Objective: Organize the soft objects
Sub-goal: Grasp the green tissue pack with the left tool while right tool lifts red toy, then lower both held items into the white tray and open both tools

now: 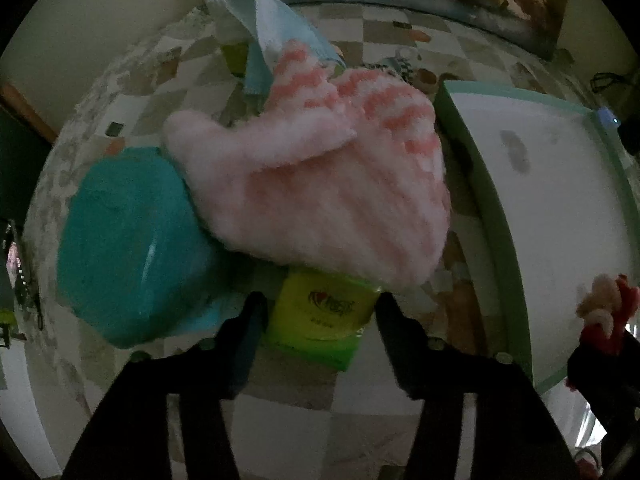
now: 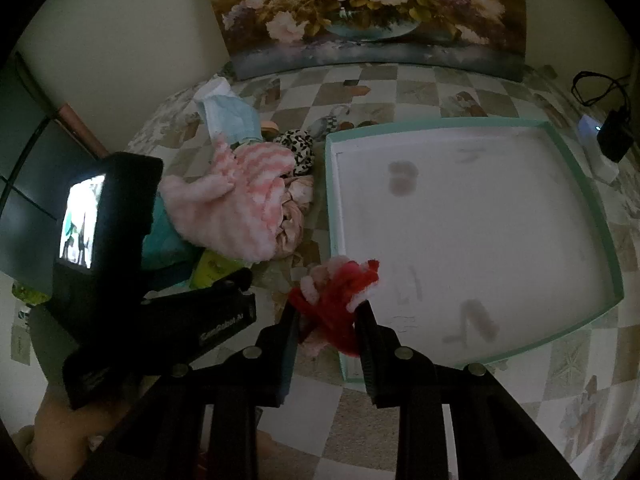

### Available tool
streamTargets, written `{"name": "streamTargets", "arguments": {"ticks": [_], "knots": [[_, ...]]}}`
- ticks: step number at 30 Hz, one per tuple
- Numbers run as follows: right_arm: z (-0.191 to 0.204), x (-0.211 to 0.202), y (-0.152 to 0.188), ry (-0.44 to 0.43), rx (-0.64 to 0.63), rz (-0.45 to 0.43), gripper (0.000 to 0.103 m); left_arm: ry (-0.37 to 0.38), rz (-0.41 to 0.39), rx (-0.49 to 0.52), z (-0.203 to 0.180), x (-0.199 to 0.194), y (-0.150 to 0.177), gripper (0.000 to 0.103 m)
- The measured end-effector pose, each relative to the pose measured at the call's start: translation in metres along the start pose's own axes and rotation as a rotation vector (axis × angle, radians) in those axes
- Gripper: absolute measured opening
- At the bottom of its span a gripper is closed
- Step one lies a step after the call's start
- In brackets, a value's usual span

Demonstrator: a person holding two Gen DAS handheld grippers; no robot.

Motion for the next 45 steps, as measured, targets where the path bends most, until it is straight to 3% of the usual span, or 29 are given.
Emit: {"name": "streamTargets", "arguments": {"ticks": [7, 18, 26, 32, 40, 45], "knots": [[0.000, 0.000, 0.000, 0.003, 0.000, 0.001, 0.030, 0.025, 0.015, -0.017, -0.001, -0.006, 0.010, 0.055], [-0.002, 0.003, 0.002, 0.003, 0.015, 0.013, 0.030, 0.195, 0.101, -0.097, -0.001, -0.013, 0.050, 0.055], [-0.006, -0.002, 0.002, 0.007, 0.041, -0.007, 0.030, 0.268, 0.015, -0.088, -0.025, -0.062, 0.076, 0.055], [-0.013, -0.013, -0.003, 0.018, 0.068, -0.046, 0.030, 0.250, -0.088, -0.039, -0.036, -0.102, 0.074, 0.055], [-0.045, -0.044, -0.029, 0.055, 0.184, -0.103, 0.030, 0.236, -0.111, 0.052, -0.052, -0.102, 0.017, 0.055], [-0.086, -0.067, -0.048, 0.113, 0.299, -0.134, 0.030, 0.269, -0.124, 0.041, -0.073, -0.107, -0.019, 0.055]]}}
Point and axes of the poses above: each gripper's, at about its wrist camera, not at the fingertips, and x roughly the way its jaws point, z to its left, y to its underside, the point moved 10 cm from there along x, roughly the way its jaws point, and after that the axes turned 11 degrees about z, right-handed, at the moved point
